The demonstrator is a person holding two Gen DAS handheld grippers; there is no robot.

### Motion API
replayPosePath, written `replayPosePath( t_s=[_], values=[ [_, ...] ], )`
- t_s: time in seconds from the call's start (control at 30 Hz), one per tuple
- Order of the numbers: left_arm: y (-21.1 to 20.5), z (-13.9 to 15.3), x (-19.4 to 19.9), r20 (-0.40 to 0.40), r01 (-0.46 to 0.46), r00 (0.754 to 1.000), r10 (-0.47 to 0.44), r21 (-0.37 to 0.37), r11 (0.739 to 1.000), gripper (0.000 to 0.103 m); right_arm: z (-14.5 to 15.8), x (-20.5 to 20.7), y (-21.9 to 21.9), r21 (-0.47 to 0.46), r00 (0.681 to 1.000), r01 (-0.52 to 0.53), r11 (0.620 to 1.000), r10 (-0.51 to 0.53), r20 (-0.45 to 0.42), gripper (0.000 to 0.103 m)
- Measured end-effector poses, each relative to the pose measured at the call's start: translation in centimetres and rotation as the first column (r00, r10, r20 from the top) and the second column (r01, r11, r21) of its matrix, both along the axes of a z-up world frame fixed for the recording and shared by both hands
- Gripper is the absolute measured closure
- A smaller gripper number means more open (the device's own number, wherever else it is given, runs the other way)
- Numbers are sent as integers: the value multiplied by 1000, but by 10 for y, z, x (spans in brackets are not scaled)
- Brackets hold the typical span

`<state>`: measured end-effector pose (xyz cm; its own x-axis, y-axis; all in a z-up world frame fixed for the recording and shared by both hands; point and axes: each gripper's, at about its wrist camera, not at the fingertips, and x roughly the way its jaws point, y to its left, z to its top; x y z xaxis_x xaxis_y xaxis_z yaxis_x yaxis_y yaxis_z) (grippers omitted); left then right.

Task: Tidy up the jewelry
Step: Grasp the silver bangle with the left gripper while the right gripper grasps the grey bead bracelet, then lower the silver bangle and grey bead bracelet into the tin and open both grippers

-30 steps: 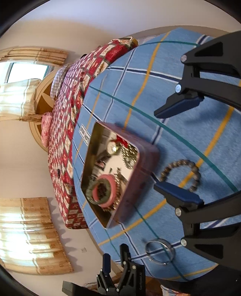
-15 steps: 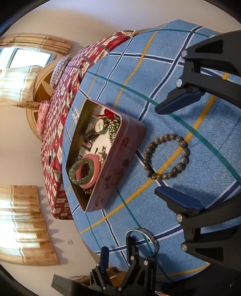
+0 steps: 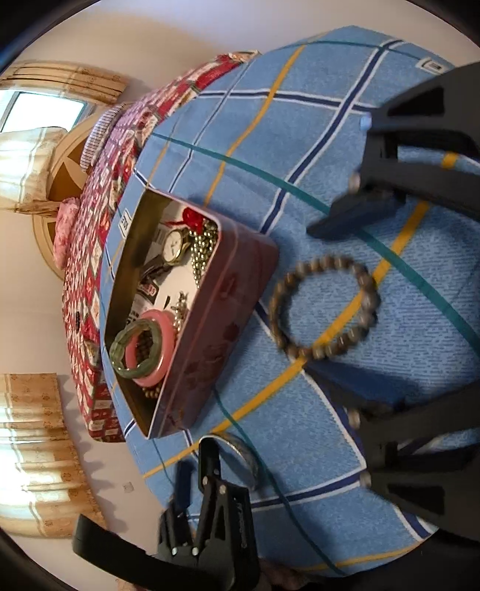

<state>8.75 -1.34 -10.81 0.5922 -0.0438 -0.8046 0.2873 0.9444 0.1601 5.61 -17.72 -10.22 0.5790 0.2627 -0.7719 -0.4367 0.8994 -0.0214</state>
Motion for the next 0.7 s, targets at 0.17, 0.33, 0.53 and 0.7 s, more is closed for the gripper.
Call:
replayPosePath(
  t_s=[0.17,0.33,0.53,0.7],
  values=[
    [-3,2,-5,-2,19,1000,-19,-8,1000,102,1,-7,5,3,1000,-23,1000,23,10,84],
    [2,13,-14,20,15,1000,-14,-23,1000,102,9,-14,5,19,999,-33,999,32,37,84],
    [8,33,-21,59,12,998,-9,-37,999,101,25,-21,6,38,996,-45,998,43,74,84],
    [8,53,-23,99,18,995,-14,-44,999,101,38,-23,4,54,994,-44,998,39,103,84]
  ],
)
